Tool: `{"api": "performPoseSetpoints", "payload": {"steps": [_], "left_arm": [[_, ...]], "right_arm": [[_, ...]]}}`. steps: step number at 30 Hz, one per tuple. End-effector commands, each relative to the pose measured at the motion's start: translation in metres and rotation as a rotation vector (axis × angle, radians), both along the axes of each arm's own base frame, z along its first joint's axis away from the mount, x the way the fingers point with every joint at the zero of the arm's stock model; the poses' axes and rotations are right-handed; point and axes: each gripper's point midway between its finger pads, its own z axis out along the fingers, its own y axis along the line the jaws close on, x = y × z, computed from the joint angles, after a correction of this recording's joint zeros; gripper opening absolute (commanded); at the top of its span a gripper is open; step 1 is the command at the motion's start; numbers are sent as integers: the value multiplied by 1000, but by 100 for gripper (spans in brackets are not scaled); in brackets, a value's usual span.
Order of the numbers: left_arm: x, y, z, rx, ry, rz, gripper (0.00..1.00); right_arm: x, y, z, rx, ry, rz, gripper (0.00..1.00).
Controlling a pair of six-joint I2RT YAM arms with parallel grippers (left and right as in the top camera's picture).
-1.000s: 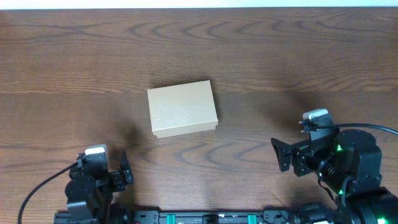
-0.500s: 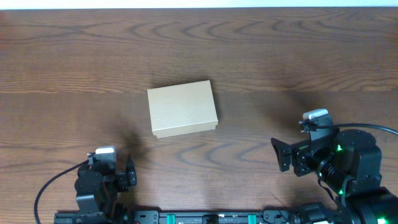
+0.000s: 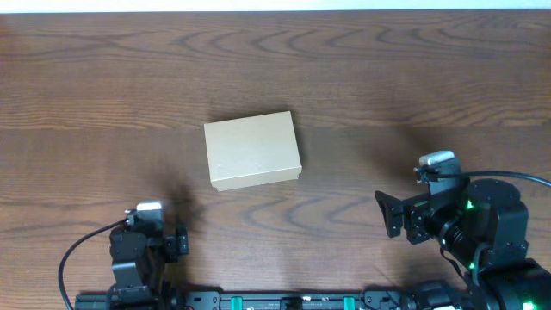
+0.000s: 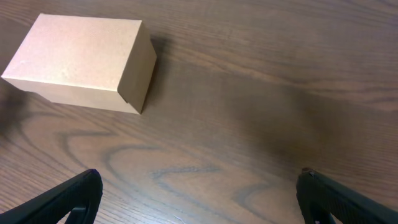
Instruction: Pack container
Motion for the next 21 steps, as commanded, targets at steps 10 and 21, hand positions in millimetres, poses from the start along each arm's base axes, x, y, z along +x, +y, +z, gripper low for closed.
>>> {"api": "performPoseSetpoints", "payload": {"steps": [10,21], "left_arm": [[-6,7,-15,-11,37,63,95],[-6,7,-15,-11,37,63,95]], "right_arm": [[0,-2,-1,2,4,-12,99],[-3,-5,-2,-10,3,-21,99]]}}
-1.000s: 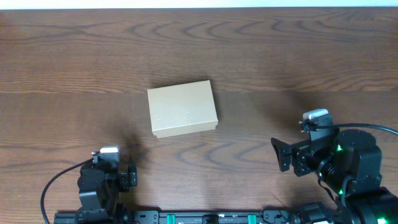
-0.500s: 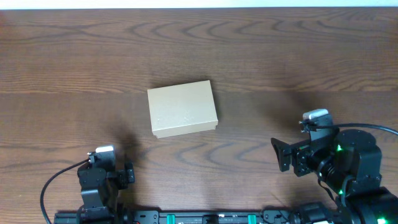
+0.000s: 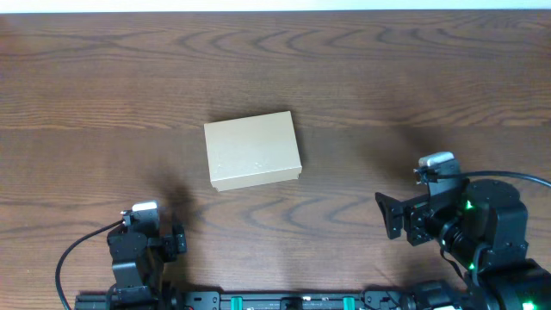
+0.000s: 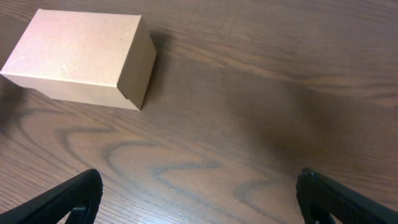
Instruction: Pack container
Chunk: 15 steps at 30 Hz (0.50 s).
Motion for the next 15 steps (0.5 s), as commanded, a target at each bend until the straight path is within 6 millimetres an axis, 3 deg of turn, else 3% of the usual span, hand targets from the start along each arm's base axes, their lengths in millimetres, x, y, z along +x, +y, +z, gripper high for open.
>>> {"api": "performPoseSetpoints", "payload": {"steps": [1,5,12,15], "left_arm": [[-5,2,-15,-5,43,25,95],[-5,2,-15,-6,43,25,96],[-5,2,-15,-5,43,25,95],[-5,2,-15,-5,43,25,95]], "right_arm": [[-1,-12,-2,-34,-20,-51,99],[-11,-30,-28,-90,-61,-120,99],[-11,-40,-88,-90,-145,-165,99],[-9,-42,-103,-78,-162,-183,99]]}}
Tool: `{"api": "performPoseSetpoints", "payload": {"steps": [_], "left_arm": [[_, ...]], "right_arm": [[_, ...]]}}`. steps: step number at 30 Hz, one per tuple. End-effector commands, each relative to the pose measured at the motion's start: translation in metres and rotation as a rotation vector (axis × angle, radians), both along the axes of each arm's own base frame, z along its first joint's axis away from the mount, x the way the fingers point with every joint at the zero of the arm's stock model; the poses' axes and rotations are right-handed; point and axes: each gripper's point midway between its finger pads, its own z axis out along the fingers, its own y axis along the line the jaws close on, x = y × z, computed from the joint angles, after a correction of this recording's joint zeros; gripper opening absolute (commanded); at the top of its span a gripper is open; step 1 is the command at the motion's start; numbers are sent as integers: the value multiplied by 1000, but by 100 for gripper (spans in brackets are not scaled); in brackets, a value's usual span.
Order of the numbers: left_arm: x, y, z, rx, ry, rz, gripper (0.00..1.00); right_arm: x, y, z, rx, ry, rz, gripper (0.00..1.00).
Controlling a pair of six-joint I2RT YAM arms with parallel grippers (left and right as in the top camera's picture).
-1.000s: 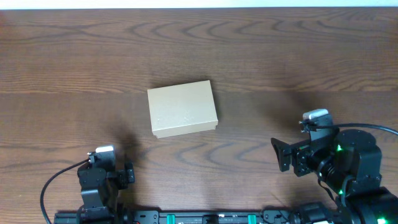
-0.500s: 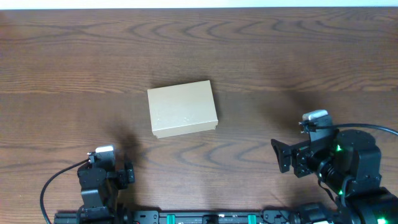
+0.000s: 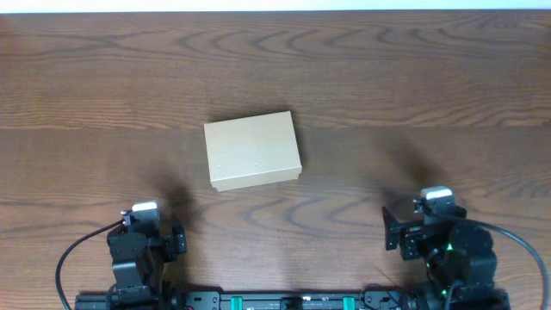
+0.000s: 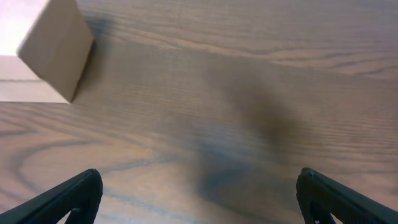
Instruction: Pack container
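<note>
A shut tan cardboard box (image 3: 253,151) lies flat in the middle of the wooden table (image 3: 430,86). In the right wrist view only one end of the box (image 4: 55,59) shows at the upper left. My right gripper (image 4: 199,193) is open over bare wood, its dark fingertips (image 4: 81,186) wide apart and nothing between them. From overhead the right arm (image 3: 443,250) sits at the near right edge, well short of the box. The left arm (image 3: 142,245) rests at the near left edge; its jaws are not visible.
Cables run from both arm bases along the near edge, where a black rail (image 3: 284,301) lies. Nothing else stands on the table (image 3: 86,77).
The right arm has drawn back toward the near edge. In its wrist view the box has slid to the upper left corner, mostly out of frame. Left arm and box are unmoved.
At first the right gripper stood open at the near right, the whole box in its view, the left arm near its base. Then the left arm sat slightly lower. Now the right arm is pulled back, still open; the box stayed put.
</note>
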Motion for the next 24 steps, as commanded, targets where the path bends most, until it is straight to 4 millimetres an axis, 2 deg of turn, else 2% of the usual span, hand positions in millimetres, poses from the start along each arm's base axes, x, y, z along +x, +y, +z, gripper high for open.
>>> {"api": "performPoseSetpoints", "payload": {"steps": [1,8,12,24], "left_arm": [[-6,2,-15,-5,43,24,96],[-6,2,-15,-5,43,24,95],[-6,2,-15,-5,43,24,95],[-6,2,-15,-5,43,24,95]], "right_arm": [[2,-6,-12,-1,-24,-33,99],[4,-15,-51,71,-8,-143,99],[3,-15,-65,93,9,-163,99],[4,-21,-64,70,1,-189,99]]}}
